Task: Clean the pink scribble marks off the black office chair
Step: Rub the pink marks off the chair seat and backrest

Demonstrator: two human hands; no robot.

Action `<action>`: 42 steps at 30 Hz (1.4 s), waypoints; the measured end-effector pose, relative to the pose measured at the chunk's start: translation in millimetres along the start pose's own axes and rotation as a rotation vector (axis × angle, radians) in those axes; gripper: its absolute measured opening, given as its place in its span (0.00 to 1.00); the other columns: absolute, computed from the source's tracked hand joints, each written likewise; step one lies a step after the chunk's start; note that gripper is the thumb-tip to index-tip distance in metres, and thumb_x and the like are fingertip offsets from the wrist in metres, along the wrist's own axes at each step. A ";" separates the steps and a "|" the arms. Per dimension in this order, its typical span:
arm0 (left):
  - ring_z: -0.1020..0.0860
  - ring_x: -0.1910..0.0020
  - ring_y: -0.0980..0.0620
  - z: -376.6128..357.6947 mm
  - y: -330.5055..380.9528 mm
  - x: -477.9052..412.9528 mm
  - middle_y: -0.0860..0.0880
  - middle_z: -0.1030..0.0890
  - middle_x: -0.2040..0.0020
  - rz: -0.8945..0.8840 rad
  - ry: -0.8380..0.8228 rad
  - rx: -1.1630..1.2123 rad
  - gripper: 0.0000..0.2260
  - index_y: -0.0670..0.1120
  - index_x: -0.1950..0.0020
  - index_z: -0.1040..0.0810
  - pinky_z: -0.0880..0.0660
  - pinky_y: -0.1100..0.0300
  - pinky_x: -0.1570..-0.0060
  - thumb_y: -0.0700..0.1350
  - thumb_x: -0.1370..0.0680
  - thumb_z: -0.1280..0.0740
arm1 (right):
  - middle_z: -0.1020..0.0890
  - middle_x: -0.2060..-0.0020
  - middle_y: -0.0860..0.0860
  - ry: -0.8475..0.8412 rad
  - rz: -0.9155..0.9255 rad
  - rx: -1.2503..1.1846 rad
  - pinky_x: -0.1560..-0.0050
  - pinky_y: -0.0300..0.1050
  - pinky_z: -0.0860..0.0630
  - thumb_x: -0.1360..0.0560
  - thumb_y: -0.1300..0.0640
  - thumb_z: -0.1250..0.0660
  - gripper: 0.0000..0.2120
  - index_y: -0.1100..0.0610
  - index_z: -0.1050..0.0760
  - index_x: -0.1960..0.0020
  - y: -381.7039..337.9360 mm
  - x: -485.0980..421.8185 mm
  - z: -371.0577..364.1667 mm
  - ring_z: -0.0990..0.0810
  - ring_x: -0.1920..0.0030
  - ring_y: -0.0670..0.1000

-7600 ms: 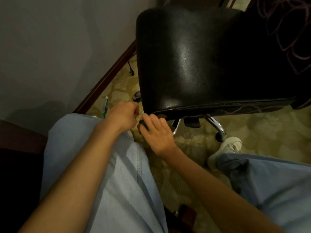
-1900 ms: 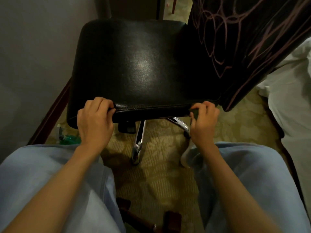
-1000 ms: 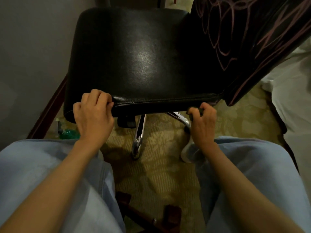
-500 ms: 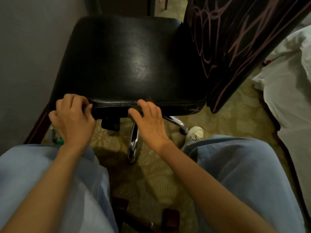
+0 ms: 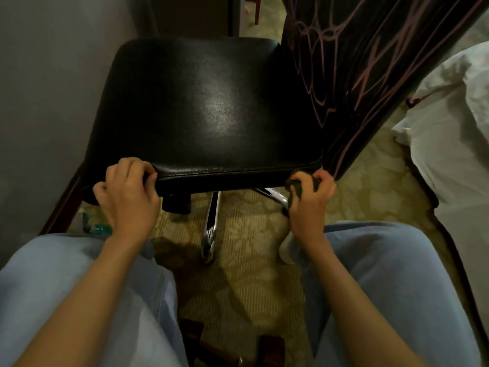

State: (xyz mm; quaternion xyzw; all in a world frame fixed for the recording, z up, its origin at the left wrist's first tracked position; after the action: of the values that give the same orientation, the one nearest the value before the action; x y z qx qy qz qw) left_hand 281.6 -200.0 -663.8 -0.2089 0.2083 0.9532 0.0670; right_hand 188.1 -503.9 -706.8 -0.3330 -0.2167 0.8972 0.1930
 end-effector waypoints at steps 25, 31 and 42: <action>0.27 0.49 0.39 0.7 5.1 -3.7 0.41 0.23 0.50 0.026 -0.036 0.055 0.04 0.41 0.51 0.23 0.33 0.47 0.53 0.38 0.24 0.34 | 0.33 0.42 0.55 0.079 -0.090 -0.237 0.42 0.28 0.38 0.26 0.66 0.36 0.13 0.56 0.30 0.43 -38.6 16.1 -19.7 0.38 0.43 0.44; 0.27 0.50 0.38 0.3 4.0 -2.4 0.41 0.22 0.50 0.043 -0.012 0.081 0.03 0.40 0.52 0.23 0.34 0.47 0.53 0.37 0.25 0.33 | 0.28 0.48 0.61 0.278 -0.357 -0.227 0.45 0.40 0.36 0.25 0.65 0.39 0.09 0.64 0.27 0.46 27.7 -18.8 -3.9 0.29 0.46 0.58; 0.27 0.55 0.40 -1.6 2.9 -5.5 0.42 0.22 0.54 -0.012 -0.023 0.079 0.02 0.41 0.54 0.24 0.35 0.52 0.58 0.37 0.25 0.33 | 0.29 0.43 0.63 0.103 -0.409 -0.413 0.46 0.21 0.38 0.24 0.68 0.37 0.10 0.67 0.30 0.43 -52.6 36.9 -50.0 0.28 0.44 0.55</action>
State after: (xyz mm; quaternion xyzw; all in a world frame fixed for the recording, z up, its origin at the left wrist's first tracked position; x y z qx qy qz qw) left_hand 286.6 -203.6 -661.8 -0.1965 0.2435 0.9461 0.0830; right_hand 206.8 -429.0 -732.8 -0.3599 -0.4470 0.7585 0.3087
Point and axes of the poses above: each hand's wrist, its own x-axis away from the middle knuckle, its own z-axis out of the back of the hand, y = z × x, the point moved 6 cm from there along -x, towards the middle knuckle
